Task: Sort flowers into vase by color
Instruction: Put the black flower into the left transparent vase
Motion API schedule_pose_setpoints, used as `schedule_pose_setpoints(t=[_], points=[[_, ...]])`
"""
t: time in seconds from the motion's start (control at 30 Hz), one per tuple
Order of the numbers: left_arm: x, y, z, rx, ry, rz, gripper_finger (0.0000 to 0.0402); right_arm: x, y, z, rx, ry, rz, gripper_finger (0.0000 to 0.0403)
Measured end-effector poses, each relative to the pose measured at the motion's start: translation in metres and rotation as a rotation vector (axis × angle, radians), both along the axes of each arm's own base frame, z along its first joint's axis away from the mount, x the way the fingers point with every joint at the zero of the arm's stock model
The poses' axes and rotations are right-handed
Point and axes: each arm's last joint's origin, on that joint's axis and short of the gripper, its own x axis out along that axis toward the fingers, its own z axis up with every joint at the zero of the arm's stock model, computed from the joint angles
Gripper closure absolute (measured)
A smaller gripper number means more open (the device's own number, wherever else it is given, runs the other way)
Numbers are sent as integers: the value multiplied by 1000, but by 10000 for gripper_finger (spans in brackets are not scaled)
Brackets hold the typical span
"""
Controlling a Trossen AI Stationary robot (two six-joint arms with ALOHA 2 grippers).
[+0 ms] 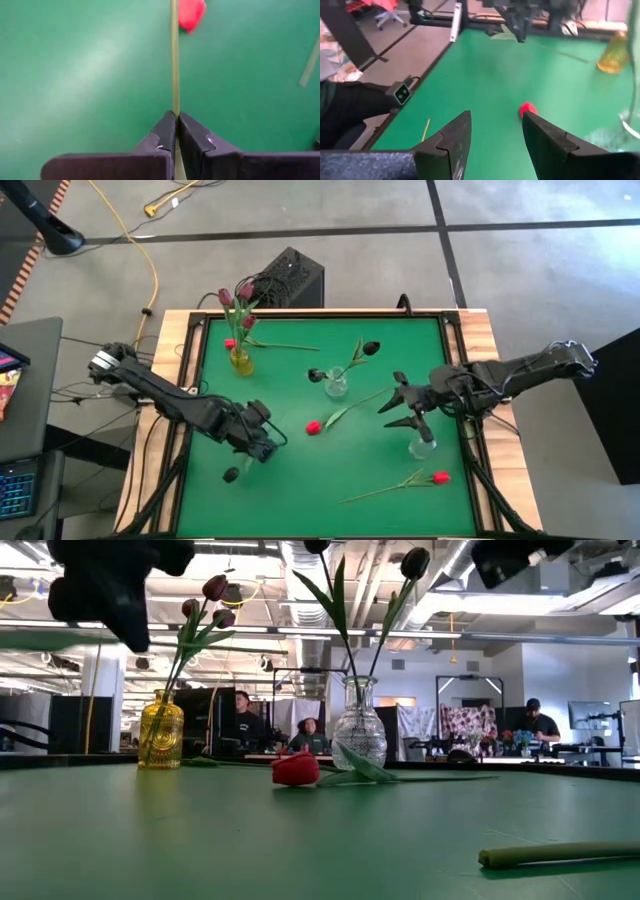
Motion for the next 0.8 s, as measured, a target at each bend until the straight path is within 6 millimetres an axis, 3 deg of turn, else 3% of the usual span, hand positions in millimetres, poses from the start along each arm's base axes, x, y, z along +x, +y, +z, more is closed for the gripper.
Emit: schedule_pose_setpoints(t=[0.37,0.63,0.8], points=[[-6,6,14,-395,100,-136,401,15,27,1,-56,-125,129,200],[2,4,19,-430,15,-176,401,34,53,-25,-184,-46,53,200],[9,3,23,-426,-74,-159,401,47,73,-27,-269,-37,-40,200]])
